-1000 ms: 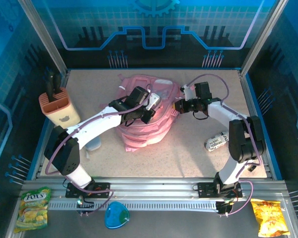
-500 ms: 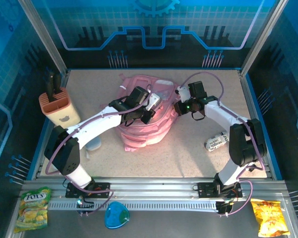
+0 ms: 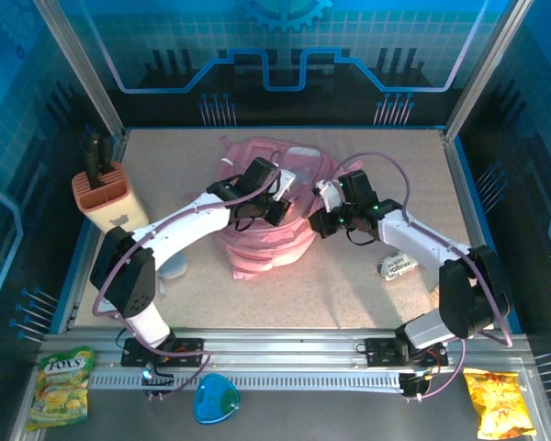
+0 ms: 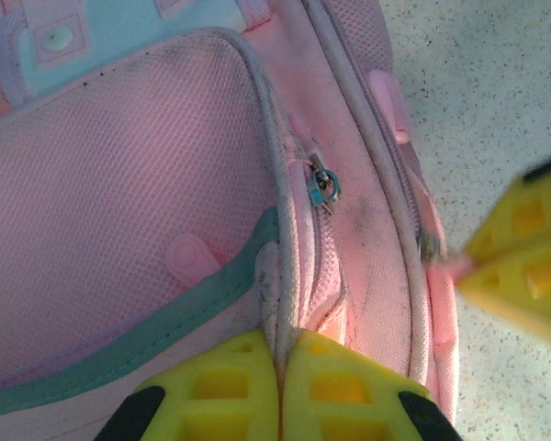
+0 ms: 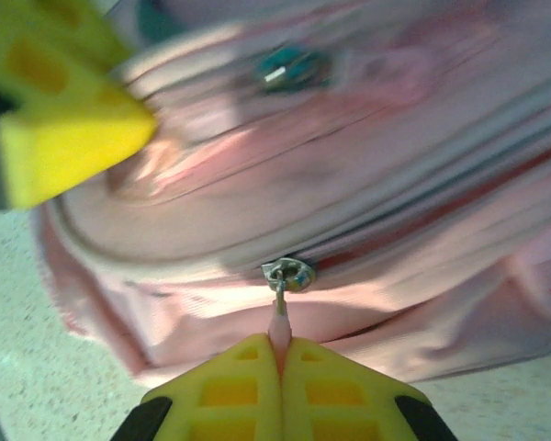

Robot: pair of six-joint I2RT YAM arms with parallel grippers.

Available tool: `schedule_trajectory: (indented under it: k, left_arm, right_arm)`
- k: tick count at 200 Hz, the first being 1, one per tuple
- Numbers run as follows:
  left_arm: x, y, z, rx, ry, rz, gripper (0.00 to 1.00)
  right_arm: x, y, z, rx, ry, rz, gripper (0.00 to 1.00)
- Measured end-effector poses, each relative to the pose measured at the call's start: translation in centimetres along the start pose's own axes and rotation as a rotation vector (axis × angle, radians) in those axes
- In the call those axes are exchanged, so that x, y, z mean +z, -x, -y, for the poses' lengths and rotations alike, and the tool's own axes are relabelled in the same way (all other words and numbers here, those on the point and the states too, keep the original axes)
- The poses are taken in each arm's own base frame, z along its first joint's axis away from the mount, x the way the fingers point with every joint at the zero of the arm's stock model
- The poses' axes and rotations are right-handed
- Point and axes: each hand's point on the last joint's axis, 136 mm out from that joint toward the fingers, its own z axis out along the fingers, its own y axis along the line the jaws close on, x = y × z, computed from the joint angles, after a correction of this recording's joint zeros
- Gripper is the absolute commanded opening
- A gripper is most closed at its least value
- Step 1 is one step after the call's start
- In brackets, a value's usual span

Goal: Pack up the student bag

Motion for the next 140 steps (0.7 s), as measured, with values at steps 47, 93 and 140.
schedule_trajectory:
  k: [47, 93, 140]
  left_arm:
    - [1.3, 0.9, -0.1, -0.078, -0.02, -0.005, 0.0]
    - [2.1, 1.5, -0.1, -0.193, -0.093, -0.009, 0.0]
    - [3.3, 2.1, -0.3, -0.312, -0.176, -0.017, 0.0]
  right_arm:
    - [1.8, -1.3, -2.9, 0.01, 0.086, 0.016, 0.0]
    - [2.8, -1.1, -3.8, 0.051, 0.125, 0.091, 0.0]
    - [4.7, -0.9, -4.4, 0.067, 0.141, 0.111, 0.01]
